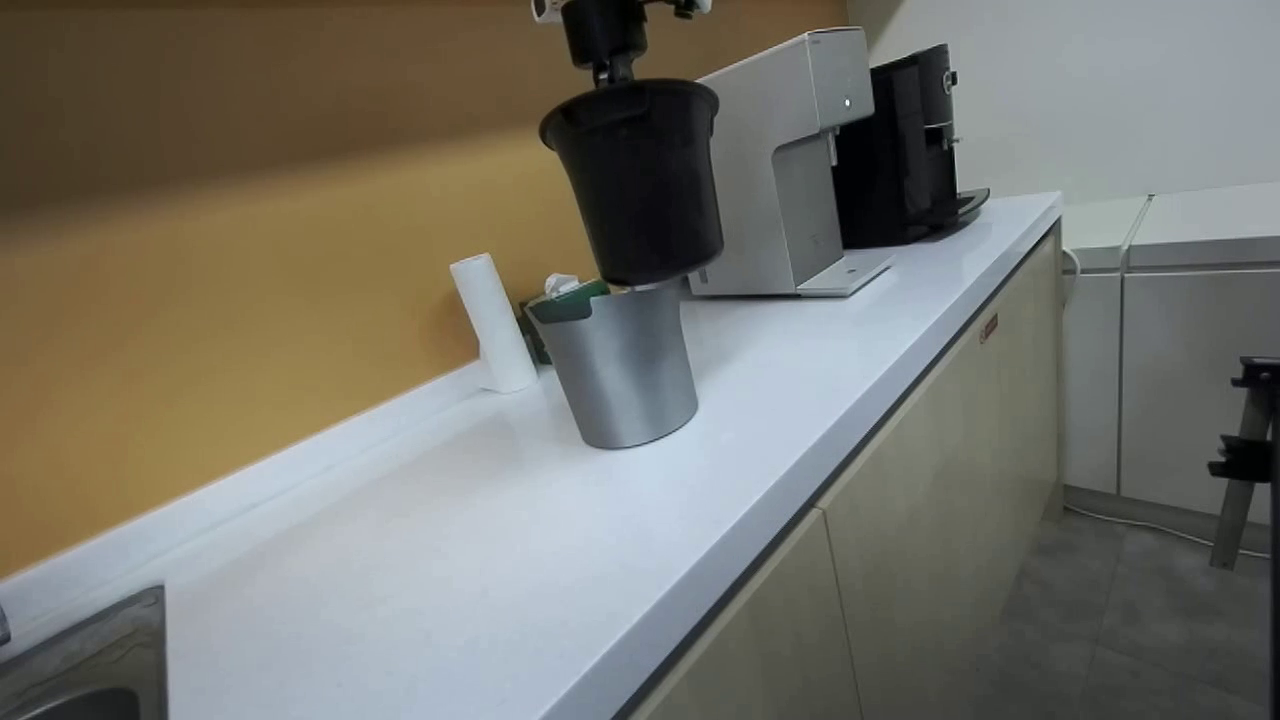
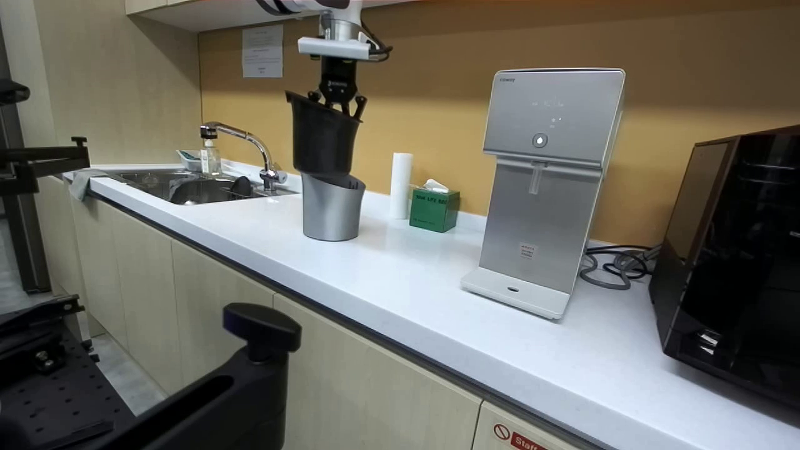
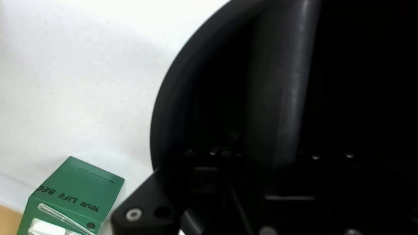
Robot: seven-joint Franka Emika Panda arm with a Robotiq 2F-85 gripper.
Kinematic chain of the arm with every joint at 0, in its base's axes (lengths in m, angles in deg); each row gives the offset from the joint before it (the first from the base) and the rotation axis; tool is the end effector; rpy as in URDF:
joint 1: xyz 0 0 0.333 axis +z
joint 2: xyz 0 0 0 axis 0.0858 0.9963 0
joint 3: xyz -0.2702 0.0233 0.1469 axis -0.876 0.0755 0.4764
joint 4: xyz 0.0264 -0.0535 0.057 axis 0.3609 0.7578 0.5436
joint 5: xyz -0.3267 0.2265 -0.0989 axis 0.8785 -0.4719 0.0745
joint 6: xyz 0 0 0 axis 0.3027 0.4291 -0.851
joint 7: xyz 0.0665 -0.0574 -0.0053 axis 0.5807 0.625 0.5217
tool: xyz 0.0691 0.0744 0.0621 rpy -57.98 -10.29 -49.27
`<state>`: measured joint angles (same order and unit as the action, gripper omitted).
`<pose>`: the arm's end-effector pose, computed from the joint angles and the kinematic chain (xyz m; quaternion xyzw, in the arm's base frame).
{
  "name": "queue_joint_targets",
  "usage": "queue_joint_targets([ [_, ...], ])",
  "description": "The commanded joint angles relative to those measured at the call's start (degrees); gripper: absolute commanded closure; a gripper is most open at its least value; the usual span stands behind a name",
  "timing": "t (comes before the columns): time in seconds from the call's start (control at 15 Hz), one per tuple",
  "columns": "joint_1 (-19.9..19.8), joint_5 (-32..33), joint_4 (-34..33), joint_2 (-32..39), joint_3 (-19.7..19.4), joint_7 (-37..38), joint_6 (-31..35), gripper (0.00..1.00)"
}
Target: Put the black bin in the grey bin.
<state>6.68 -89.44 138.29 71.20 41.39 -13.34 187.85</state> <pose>0.6342 0.0547 0.4639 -0.9556 -0.2920 -0.0396 0.0050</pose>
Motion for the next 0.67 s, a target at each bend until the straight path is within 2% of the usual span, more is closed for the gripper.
queue_joint_targets([
  [0.0, -0.3, -0.4, -9.1, 4.7, 1.2, -4.1, -5.4, 0.98],
  [0.27, -0.2, -0.6, -14.8, 9.0, 2.1, -5.1, -7.5, 0.98],
  [0.6, 0.0, -0.5, -19.5, 13.5, 2.9, -3.3, -6.7, 0.98],
])
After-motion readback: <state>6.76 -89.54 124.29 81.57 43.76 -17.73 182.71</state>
